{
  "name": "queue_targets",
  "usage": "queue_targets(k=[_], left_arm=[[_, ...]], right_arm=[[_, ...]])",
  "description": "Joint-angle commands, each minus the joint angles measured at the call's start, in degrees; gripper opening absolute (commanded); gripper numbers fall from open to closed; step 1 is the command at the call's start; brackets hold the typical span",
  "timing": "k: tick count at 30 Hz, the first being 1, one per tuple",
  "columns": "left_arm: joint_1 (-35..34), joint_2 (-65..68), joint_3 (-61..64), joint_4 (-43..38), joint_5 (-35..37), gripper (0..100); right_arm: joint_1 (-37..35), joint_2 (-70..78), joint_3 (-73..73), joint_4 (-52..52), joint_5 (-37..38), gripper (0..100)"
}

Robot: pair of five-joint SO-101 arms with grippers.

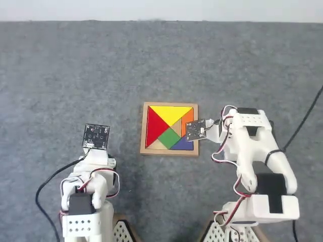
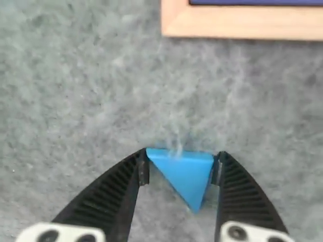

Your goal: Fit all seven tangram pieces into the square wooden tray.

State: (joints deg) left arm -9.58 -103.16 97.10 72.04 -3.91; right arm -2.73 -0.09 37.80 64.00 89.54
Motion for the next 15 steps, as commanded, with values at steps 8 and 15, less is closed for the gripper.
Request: queue_targets(k=[8,15], left_arm=[[0.26,-0.97,-0.57,0.18,-0.09,2],[0.26,-0.97,-0.57,0.18,-0.09,2]], right_arm=[[-0.31,0.48,-2.9,-0.48,-2.81,20.8],[-0.48,0.48,-3.08,-3.03,-8.79,9.3]])
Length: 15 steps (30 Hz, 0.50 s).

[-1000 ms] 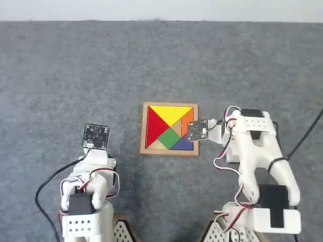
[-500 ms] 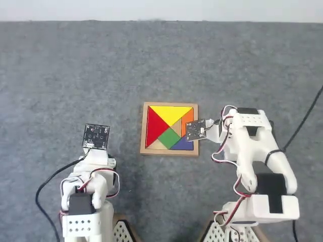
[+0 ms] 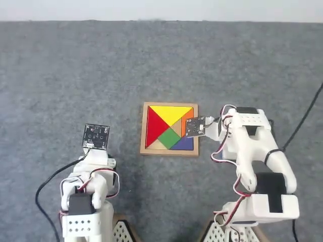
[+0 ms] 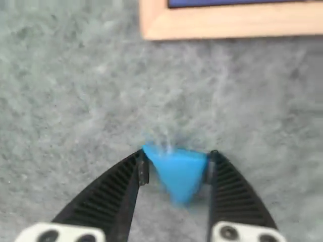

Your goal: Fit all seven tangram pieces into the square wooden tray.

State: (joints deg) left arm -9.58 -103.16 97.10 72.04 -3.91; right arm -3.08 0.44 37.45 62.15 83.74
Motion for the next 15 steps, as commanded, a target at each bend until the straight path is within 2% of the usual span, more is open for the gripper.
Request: queue_targets(k=[1,7,15], left_arm=[[0.26,-0.97,-0.57,0.18,-0.09,2],[0.26,-0.97,-0.57,0.18,-0.09,2],[0.26,-0.97,-0.57,0.18,-0.09,2]], right_arm=[[-0.13,-0.04,-2.73,-1.27,-3.87,9.1],[-0.57,-0.4,-2.73,-1.45,-11.16,9.1],[-4.0,-0.57,-4.22,-1.27,-27.43,8.7]])
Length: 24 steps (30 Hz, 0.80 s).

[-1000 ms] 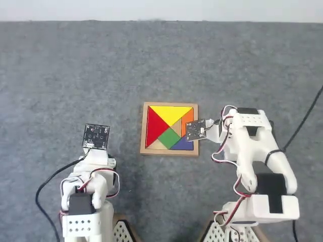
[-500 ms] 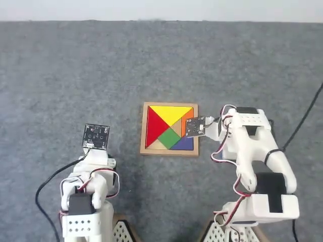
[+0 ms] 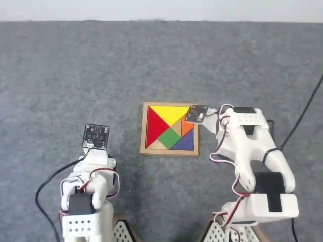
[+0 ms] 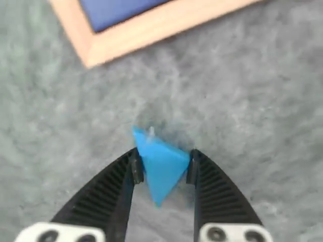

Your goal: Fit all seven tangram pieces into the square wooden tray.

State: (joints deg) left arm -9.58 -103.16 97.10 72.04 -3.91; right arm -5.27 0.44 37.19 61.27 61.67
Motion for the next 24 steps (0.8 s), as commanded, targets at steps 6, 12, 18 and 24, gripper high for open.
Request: queue_targets(k=[6,12,18,24], left_arm=[[0.26,-0.97,-0.57,0.18,-0.09,2],[0.26,-0.97,-0.57,0.18,-0.09,2],[0.26,-0.97,-0.57,0.18,-0.09,2],[0.26,-0.97,-0.57,0.18,-0.09,2]], right_arm=[[-4.62,-0.57,-7.38,1.27,-14.51,8.7],[-8.04,-0.57,-16.09,10.51,-20.4,8.7],[-15.96,-0.57,-23.21,15.43,-24.7,8.7],[-25.1,-0.48,-24.53,15.43,-29.27,8.6]])
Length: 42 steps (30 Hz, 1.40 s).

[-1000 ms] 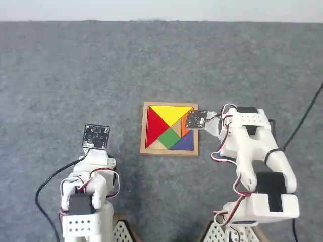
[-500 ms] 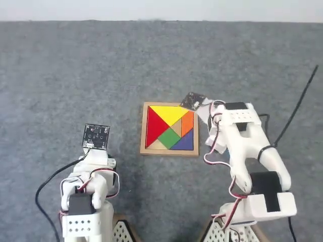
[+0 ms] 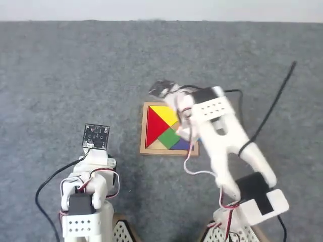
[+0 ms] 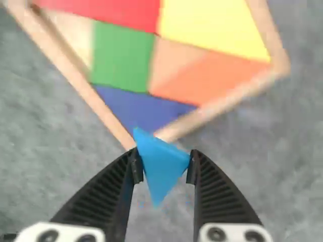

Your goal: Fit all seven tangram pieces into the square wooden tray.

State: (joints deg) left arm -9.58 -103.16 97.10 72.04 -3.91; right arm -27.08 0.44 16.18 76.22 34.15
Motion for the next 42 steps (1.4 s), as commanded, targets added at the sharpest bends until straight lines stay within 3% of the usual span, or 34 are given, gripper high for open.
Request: queue_targets(k=[1,15,27,42], left_arm=[[0.26,-0.97,-0.57,0.18,-0.09,2],[0.26,-0.97,-0.57,0.18,-0.09,2],[0.26,-0.97,-0.57,0.18,-0.09,2],[0.26,-0.97,-0.57,0.18,-0.09,2]], right_arm=[[-4.62,-0.48,-3.52,0.48,-2.02,8.6],[-13.85,0.04,-3.25,-4.18,-3.16,8.6],[-14.29,15.43,-15.47,-4.35,-2.37,8.6],[-15.69,16.84,-16.7,-4.0,-2.46,8.6]])
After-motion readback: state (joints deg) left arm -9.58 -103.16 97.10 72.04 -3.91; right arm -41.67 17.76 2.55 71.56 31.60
